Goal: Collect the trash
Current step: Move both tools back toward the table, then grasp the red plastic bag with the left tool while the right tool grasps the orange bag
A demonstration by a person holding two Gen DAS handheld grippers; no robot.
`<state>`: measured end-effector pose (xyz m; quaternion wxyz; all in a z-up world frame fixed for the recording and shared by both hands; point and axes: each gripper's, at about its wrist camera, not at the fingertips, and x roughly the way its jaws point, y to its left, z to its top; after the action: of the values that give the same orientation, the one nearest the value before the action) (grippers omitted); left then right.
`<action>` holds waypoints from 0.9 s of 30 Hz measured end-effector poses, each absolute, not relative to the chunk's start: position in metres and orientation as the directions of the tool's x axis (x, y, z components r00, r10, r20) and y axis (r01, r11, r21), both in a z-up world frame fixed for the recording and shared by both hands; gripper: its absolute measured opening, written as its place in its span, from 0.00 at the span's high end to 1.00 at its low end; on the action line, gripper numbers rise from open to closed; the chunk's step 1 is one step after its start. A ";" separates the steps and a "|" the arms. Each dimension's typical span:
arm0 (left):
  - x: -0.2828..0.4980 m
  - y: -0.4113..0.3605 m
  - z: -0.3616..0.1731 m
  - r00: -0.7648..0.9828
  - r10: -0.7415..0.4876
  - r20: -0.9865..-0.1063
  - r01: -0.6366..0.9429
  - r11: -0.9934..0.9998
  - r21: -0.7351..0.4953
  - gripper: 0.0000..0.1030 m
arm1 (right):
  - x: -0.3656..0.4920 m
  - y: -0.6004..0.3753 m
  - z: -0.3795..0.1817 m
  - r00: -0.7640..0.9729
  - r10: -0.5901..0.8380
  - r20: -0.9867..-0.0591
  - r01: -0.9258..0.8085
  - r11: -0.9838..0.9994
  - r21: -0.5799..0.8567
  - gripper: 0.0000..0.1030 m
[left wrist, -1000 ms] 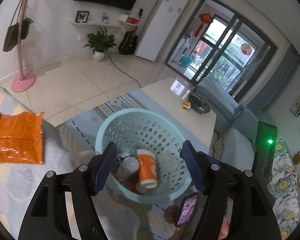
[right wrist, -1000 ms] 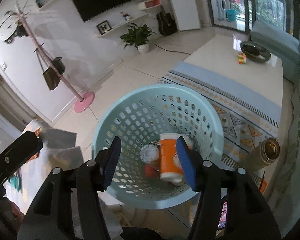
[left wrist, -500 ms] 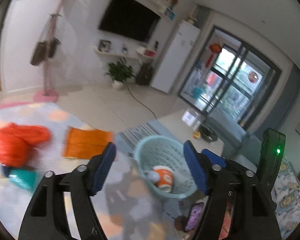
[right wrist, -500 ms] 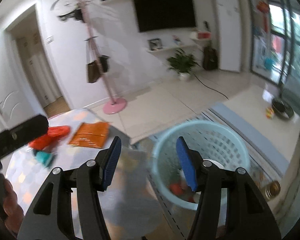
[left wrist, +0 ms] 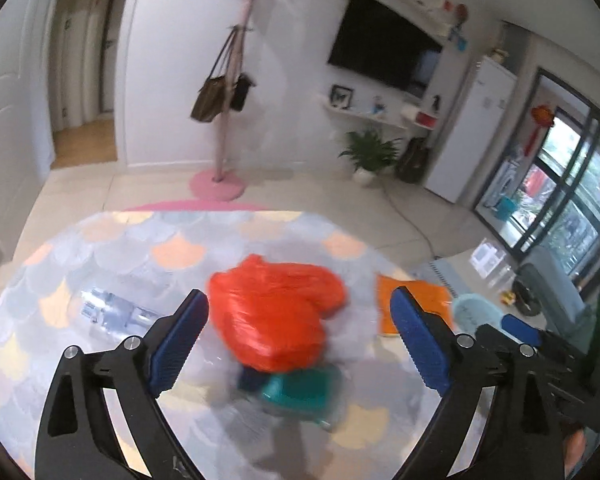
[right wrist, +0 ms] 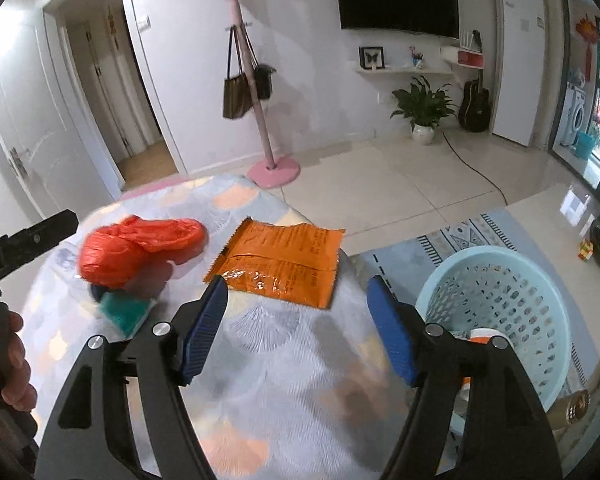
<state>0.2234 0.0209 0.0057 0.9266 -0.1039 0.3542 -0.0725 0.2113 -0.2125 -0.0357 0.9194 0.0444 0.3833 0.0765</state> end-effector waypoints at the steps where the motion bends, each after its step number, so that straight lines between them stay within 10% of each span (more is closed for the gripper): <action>1: 0.229 0.025 0.001 0.733 -0.205 -0.649 0.052 0.968 -0.247 0.13 | 0.217 -0.208 -0.039 0.689 0.168 -0.705 -0.107 0.986 0.131 0.34; 27: 0.257 0.003 -0.038 0.688 -0.135 -0.714 0.072 0.990 -0.118 0.40 | 0.272 -0.173 -0.087 0.597 0.080 -0.799 -0.099 0.995 0.026 0.25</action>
<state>0.2566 0.0027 -0.0385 0.9177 -0.0400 0.3912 -0.0565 0.2716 -0.1726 -0.0866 0.8934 -0.0106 0.4463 0.0500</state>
